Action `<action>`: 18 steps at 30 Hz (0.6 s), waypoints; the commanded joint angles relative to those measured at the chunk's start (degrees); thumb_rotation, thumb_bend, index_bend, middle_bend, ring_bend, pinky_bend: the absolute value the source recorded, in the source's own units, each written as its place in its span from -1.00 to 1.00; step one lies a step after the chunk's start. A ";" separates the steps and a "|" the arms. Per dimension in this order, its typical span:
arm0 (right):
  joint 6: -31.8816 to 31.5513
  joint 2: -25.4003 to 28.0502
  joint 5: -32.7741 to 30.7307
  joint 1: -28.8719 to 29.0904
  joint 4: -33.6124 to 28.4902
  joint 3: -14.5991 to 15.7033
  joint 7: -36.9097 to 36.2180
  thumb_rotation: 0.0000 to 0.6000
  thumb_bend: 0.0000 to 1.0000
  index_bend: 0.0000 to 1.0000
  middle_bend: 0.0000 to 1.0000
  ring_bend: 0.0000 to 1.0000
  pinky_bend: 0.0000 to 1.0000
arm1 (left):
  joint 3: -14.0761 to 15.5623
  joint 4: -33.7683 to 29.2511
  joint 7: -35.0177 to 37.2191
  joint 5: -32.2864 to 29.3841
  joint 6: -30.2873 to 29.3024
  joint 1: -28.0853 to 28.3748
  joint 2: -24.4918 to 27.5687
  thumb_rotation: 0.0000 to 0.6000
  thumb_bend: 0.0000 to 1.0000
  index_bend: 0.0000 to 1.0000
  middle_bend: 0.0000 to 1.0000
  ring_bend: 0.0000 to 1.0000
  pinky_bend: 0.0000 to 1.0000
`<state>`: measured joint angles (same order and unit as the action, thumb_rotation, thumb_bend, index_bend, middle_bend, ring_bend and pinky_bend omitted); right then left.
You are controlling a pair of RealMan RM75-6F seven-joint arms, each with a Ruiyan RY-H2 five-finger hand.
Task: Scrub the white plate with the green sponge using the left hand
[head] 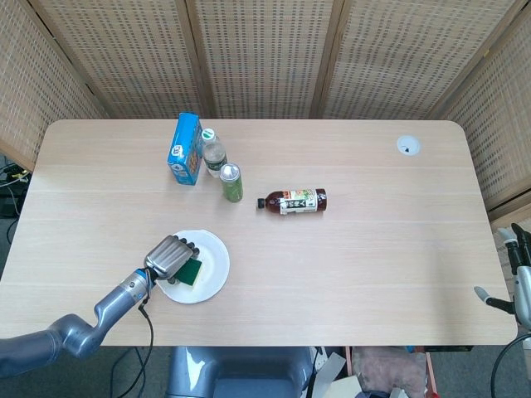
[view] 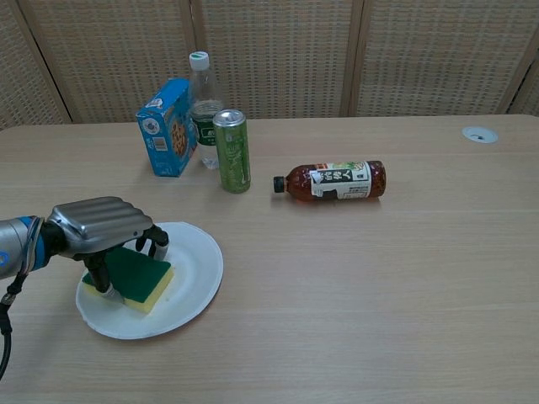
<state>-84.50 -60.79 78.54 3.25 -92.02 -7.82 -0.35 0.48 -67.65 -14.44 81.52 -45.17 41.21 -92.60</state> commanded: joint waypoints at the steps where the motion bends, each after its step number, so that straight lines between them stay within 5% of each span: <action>1: 0.11 0.01 -0.12 0.02 0.06 -0.03 -0.15 1.00 -1.00 -0.88 -1.00 -1.00 -1.00 | -0.78 1.71 -0.05 -1.00 0.28 0.33 -1.69 1.00 -0.81 -0.04 -0.19 -0.23 -0.09; 18: 0.88 -0.19 -0.97 0.35 0.56 -0.24 -0.07 1.00 -1.00 -0.87 -1.00 -1.00 -1.00 | -7.65 6.89 -0.14 -7.20 2.72 4.97 -7.63 1.00 -0.80 -0.03 -0.17 -0.23 -0.09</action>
<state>-83.61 -60.98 77.58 3.60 -91.47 -8.07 -0.42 -6.82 -60.93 -14.36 74.69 -42.70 45.86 -99.98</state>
